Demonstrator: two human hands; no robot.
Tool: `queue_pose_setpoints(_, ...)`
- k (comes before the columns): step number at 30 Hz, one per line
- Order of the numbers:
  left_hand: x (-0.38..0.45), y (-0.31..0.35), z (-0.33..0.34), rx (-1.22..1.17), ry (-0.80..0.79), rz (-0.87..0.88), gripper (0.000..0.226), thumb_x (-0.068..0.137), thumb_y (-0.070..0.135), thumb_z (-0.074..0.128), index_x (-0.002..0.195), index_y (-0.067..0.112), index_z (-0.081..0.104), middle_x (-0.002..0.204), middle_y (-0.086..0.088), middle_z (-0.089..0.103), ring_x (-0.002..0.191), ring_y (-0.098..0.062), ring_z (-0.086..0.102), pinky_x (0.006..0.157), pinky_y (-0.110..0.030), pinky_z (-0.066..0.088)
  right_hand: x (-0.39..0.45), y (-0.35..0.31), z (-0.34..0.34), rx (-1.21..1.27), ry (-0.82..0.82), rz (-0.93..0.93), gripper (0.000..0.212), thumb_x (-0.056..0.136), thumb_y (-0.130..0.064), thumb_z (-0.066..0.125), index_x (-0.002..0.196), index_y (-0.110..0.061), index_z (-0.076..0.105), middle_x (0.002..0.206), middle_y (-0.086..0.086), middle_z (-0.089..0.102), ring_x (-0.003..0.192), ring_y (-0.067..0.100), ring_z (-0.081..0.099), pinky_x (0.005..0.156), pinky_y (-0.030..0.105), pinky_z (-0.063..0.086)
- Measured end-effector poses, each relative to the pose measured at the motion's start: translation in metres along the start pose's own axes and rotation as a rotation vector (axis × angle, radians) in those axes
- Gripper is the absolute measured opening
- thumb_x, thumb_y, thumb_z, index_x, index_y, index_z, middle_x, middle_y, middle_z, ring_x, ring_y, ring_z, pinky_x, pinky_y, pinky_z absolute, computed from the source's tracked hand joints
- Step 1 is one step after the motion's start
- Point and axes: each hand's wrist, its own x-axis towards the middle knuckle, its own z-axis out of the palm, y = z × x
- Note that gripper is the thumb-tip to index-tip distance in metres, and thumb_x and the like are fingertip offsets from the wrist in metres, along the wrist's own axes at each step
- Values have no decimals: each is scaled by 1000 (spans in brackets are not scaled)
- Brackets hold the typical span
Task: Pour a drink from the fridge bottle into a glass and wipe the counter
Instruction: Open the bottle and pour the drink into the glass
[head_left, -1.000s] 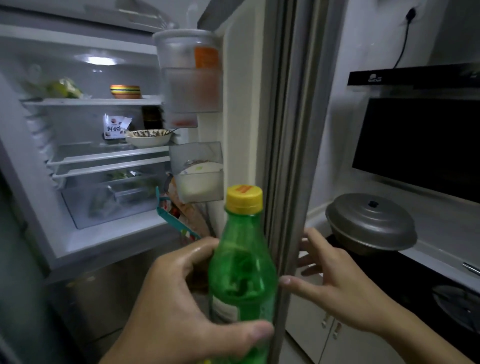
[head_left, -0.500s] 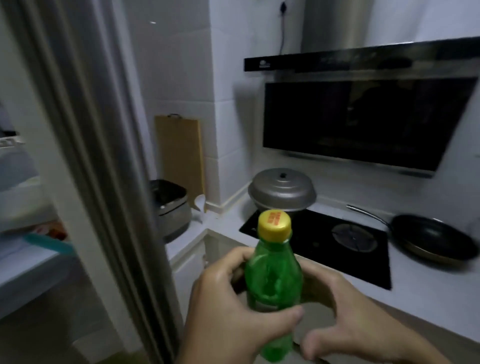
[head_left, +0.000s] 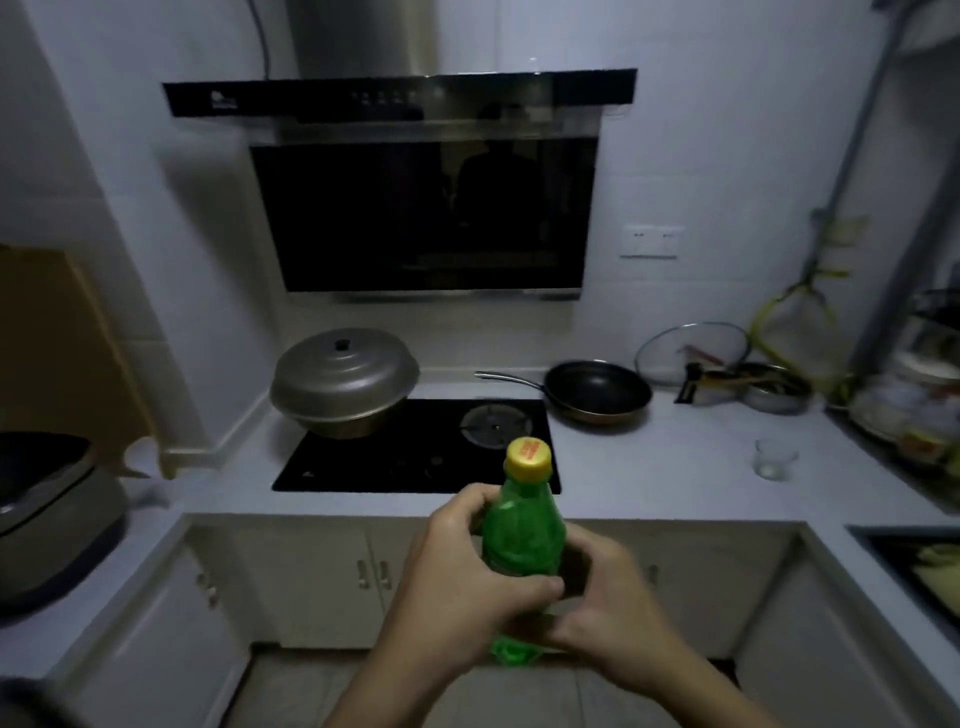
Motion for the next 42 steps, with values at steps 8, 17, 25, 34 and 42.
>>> queue_pose_setpoints(8, 90, 15, 83, 41, -103, 138, 47, 55, 45, 87, 98, 40, 70, 94, 17, 75, 94, 2, 68, 77, -37, 62, 18, 71, -106, -121, 85, 141, 63, 54, -33, 96, 111, -30, 71, 102, -4, 77, 94, 13, 74, 83, 45, 61)
queue_pose_setpoints(17, 200, 51, 167, 205, -163, 382, 41, 75, 43, 79, 114, 44, 65, 86, 8, 71, 74, -9, 66, 67, -36, 59, 54, 146, -216, -186, 182, 212, 57, 50, -38, 95, 99, -28, 69, 93, -9, 77, 86, 6, 73, 76, 37, 62)
queue_pose_setpoints(25, 280, 63, 236, 701, -471, 527, 34, 86, 55, 60, 117, 42, 56, 77, 16, 63, 66, 1, 58, 63, -29, 53, 74, 205, -281, -183, 281, 323, 62, 48, -39, 94, 103, -28, 68, 97, -13, 76, 89, 0, 72, 79, 30, 62)
queue_pose_setpoints(34, 368, 46, 307, 746, -558, 668, 22, 93, 48, 55, 109, 34, 56, 89, 15, 60, 78, -4, 58, 67, -25, 53, 122, 255, -330, -307, 369, 432, 62, 45, -47, 88, 100, -27, 65, 91, -7, 74, 83, 5, 71, 71, 32, 63)
queue_pose_setpoints(42, 464, 40, 344, 697, -689, 814, 26, 92, 51, 53, 106, 30, 52, 94, 11, 59, 82, -5, 56, 73, -29, 54, 191, 276, -379, -409, 427, 522, 69, 44, -57, 81, 105, -28, 64, 97, -9, 74, 87, 8, 69, 76, 36, 61)
